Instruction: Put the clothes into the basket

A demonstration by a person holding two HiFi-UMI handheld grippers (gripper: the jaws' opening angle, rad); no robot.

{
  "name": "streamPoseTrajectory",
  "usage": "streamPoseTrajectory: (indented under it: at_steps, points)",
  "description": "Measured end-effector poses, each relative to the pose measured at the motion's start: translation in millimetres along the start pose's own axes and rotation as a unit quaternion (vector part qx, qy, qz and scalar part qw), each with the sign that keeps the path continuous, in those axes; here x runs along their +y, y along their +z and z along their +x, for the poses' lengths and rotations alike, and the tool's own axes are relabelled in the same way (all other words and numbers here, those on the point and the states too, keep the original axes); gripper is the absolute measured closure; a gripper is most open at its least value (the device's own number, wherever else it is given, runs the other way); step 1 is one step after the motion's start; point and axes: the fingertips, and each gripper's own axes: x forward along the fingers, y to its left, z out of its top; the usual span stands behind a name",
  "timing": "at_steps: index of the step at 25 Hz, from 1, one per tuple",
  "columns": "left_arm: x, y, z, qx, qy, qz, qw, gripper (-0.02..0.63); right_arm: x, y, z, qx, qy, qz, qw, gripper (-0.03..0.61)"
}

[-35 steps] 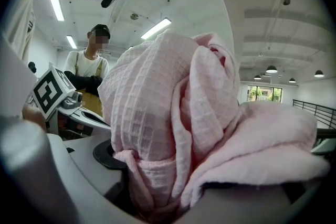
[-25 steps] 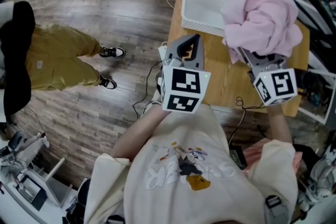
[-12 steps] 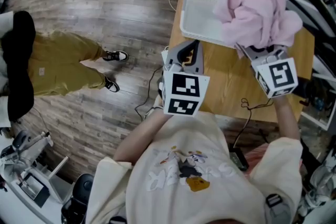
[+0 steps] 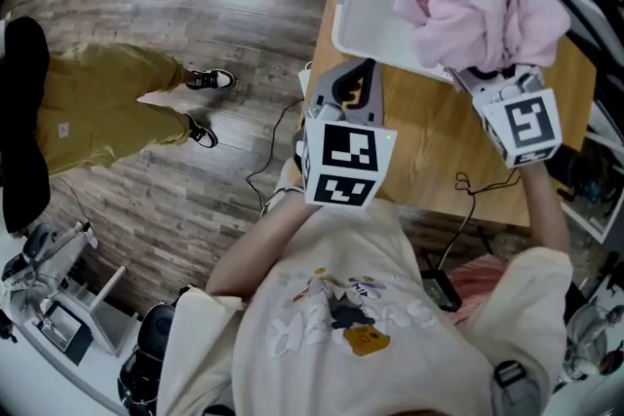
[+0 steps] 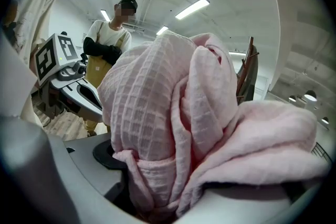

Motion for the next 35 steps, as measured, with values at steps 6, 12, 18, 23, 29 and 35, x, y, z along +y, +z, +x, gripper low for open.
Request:
streamPoseTrajectory:
  at_steps: [6,12,18,23,29,35]
  points:
    - [4.3,-4.2,24.5,0.006,0.009,-0.011,0.9999,0.614,-9.7,-25.7,22.9,0.019,0.031,-0.004,0.999,0.172]
    - [13.0,-16.1,39.3,0.017,0.018,-0.024,0.9994,0.614,-4.3,-47.1,47.5,0.043,0.065,-0.023,0.997,0.172]
    - [22.5,-19.1,55.7,0.029,0.029,-0.021,0.9989,0.614,-0.5,-63.8,67.0,0.058,0.090,-0.009,0.994,0.172]
    - [23.4,-29.6,69.5,0.037,0.033,-0.022,0.9985,0.614,8.8,-91.4,74.0,0.076,0.114,-0.018,0.990,0.172]
    - [23.2,-28.3,79.3,0.054,0.030,-0.028,0.9977,0.614,6.6,-109.0,83.8,0.100,0.136,-0.014,0.986,0.172]
    - [24.8,-31.2,89.9,0.059,0.021,-0.036,0.9974,0.614,7.5,-122.1,97.4,0.129,0.158,-0.022,0.979,0.172]
